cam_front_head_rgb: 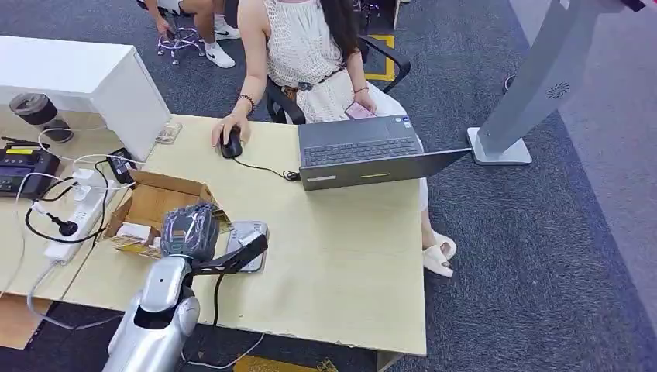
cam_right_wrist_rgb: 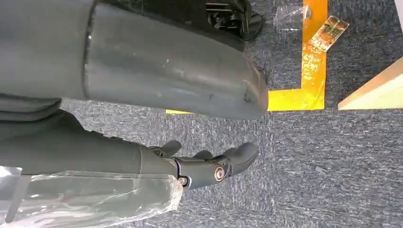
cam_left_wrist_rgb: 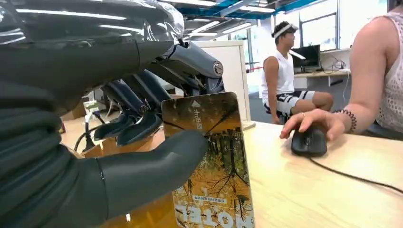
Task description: Pass the card to the sensor for recognition and then transmit it.
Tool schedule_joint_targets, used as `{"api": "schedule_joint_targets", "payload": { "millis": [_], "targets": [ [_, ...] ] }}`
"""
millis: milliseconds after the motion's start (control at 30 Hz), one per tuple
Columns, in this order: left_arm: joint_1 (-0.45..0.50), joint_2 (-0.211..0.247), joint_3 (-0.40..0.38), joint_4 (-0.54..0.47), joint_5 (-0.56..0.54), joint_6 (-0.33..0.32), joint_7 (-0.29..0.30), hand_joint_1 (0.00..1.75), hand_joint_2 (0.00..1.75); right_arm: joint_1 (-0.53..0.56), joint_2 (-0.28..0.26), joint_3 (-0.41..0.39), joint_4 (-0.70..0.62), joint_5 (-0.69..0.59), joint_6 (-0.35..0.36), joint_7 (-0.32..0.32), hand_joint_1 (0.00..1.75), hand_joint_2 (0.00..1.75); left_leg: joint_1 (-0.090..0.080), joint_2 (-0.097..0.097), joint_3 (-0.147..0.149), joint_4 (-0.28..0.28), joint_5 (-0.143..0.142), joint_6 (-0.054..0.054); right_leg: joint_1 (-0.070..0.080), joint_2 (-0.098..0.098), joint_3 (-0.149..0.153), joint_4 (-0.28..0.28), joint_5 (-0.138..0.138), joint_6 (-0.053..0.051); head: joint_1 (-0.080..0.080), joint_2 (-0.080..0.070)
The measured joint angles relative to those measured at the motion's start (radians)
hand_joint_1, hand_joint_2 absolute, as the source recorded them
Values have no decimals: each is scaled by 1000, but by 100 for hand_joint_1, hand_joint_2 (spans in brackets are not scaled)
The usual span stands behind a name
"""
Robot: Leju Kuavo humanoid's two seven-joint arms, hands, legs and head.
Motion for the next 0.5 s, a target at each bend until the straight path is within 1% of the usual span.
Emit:
{"api": "schedule_joint_targets", "payload": {
  "millis": [167, 500],
  "targets": [
    [0, 0, 0, 28, 0, -2, 2, 175, 175, 2, 0, -2, 0, 16, 2, 0, 0, 0, 0, 0, 0, 0, 0, 0, 0, 0, 0, 0, 0, 0, 0, 0],
    [4, 0, 0, 102, 0, 40, -2, 175, 175, 6, 2, -19, 0, 34, 16, 0, 0, 0, 0, 0, 0, 0, 0, 0, 0, 0, 0, 0, 0, 0, 0, 0]
  ]
}}
